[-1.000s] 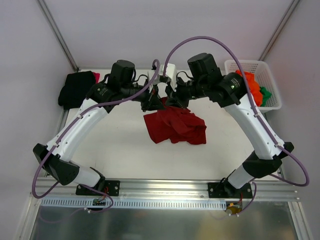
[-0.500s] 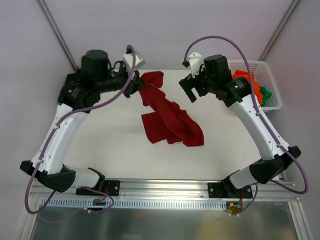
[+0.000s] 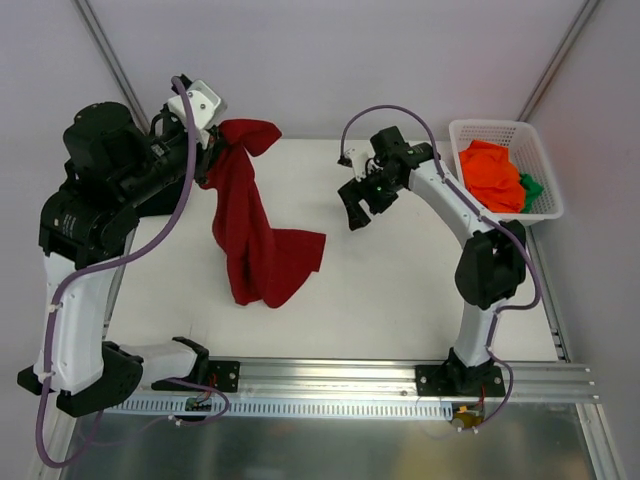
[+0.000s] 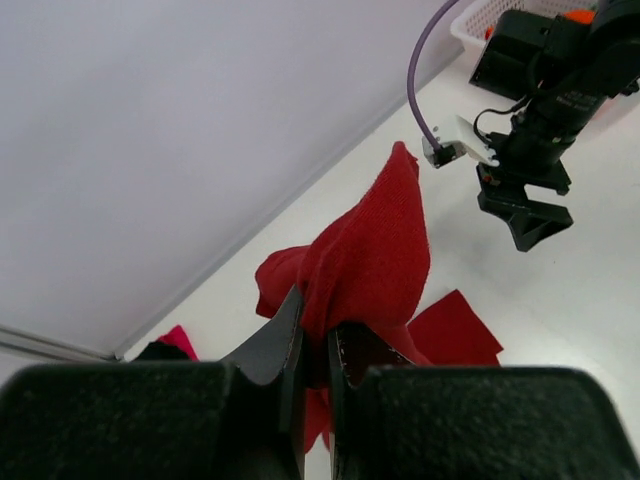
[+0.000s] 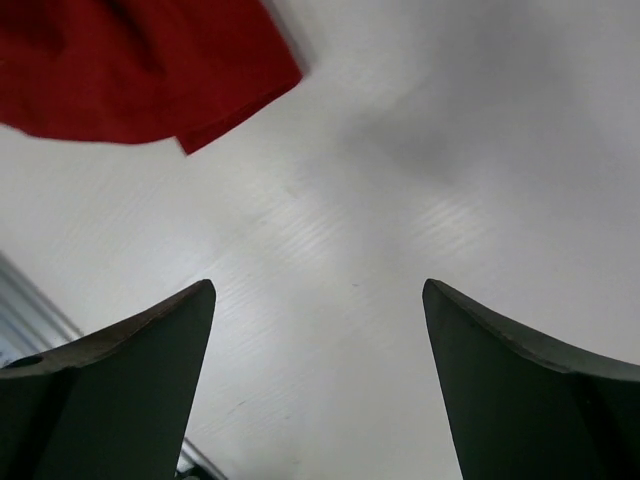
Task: Fold and stack the t-shirts
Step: Flatten the tshirt out
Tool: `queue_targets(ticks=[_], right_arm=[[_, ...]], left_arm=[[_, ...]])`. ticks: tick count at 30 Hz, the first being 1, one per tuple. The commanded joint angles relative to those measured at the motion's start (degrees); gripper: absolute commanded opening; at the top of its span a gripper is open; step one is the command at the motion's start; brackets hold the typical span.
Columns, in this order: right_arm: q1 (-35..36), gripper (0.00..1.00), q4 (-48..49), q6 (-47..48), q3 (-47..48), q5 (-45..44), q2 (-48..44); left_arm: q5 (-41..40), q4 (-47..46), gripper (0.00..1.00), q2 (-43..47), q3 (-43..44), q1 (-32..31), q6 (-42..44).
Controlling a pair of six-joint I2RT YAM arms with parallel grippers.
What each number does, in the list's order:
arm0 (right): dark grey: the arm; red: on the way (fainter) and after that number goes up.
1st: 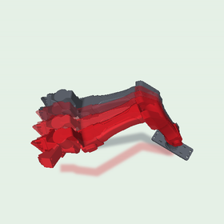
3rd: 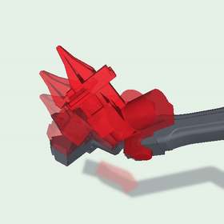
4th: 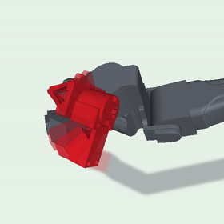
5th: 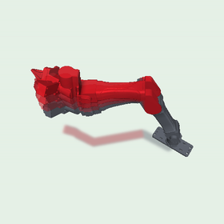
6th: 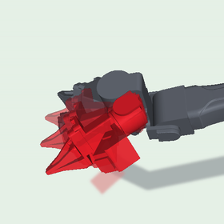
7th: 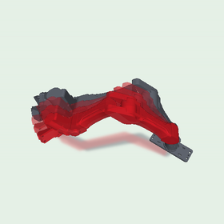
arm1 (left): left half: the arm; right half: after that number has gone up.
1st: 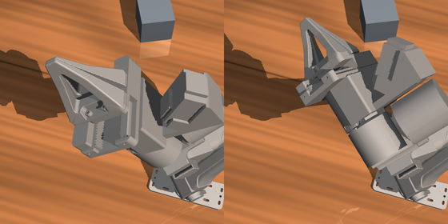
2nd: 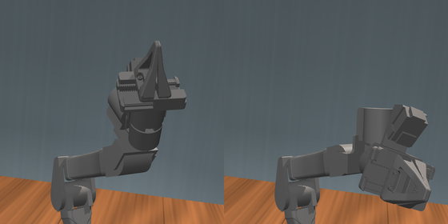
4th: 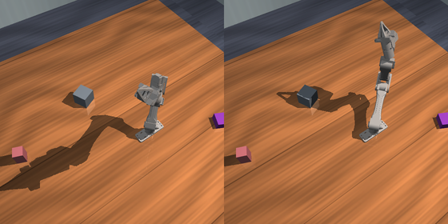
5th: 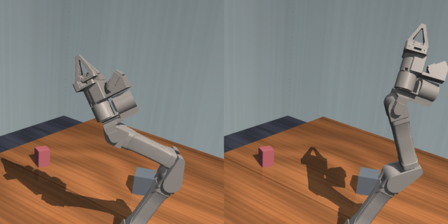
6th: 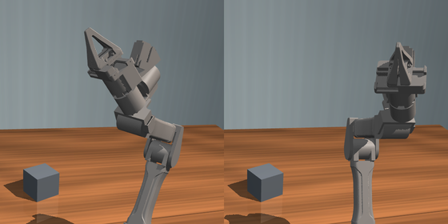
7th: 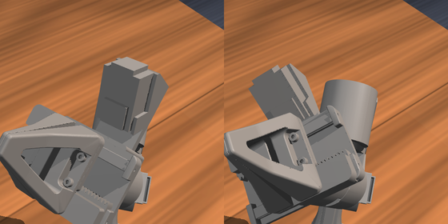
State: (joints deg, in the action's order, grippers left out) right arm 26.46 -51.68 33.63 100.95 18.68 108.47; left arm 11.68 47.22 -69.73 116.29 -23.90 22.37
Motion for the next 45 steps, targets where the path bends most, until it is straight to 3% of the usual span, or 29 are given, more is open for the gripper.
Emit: queue_targets(ticks=[1,5,9,11,12,13,14,16,20,22,25,31,35,45], right_arm=[[0.9,0.9,-4.7,3.9,2.7,20.2,-2.5],[2.5,0.9,-10.9,10.7,1.2,28.5,-3.6],[8.6,0.92,-7.9,13.7,-8.7,27.7,-12.6],[13.1,0.93,-0.4,10.8,-13.8,18.5,-18.9],[18.8,0.93,3.4,9.5,-19.3,13.4,-20.7],[22.0,0.93,10.8,9.1,-22.1,1.2,-22.1],[27.8,0.92,14.6,9.0,-24.8,-5.3,-23.7],[32.0,0.9,23.3,9.9,-30.3,-17.4,-23.2],[40.8,0.83,33.6,11.0,-32.3,-24.2,-18.6],[43.4,0.84,37.0,12.6,-31.9,-32.8,-14.8],[43.6,0.88,41.6,14.9,-28.5,-38.4,-5.2],[42.9,0.89,44.0,14.9,-25.4,-26.2,0.9],[44.4,0.88,43.5,15.7,-24.5,-23.3,1.9],[44.6,0.8,58.4,26.7,-29.5,-35.2,9.5]], left_arm=[[-2.6,-0.1,0.0,-0.4,-1.5,0.3,0.7],[-3.6,-0.2,0.0,-0.7,-1.6,0.4,0.5],[-3.7,-0.2,0.0,-0.4,-2.8,0.4,-0.8],[-3.8,-0.3,0.0,-0.3,-3.7,0.4,-1.6],[-3.9,-0.4,0.0,-0.3,-4.0,0.4,-1.9],[-4.1,-0.7,0.0,-0.2,-4.7,0.5,-2.2],[-4.2,-1.4,0.0,-0.1,-5.1,0.4,-2.5],[-4.5,-1.9,0.0,-0.1,-5.8,0.4,-3.1],[-5.1,-2.7,0.0,-0.1,-8.0,0.4,-3.3],[-5.3,-3.1,0.0,0.3,-9.2,0.4,-3.4],[-6.0,-4.1,0.0,1.4,-11.8,0.4,-3.2],[-7.5,-5.5,0.0,3.3,-13.6,0.4,-2.3],[-8.6,-5.5,0.0,3.1,-13.4,0.4,-1.5],[-8.9,-6.6,0.0,2.6,-14.3,0.4,-2.7]])
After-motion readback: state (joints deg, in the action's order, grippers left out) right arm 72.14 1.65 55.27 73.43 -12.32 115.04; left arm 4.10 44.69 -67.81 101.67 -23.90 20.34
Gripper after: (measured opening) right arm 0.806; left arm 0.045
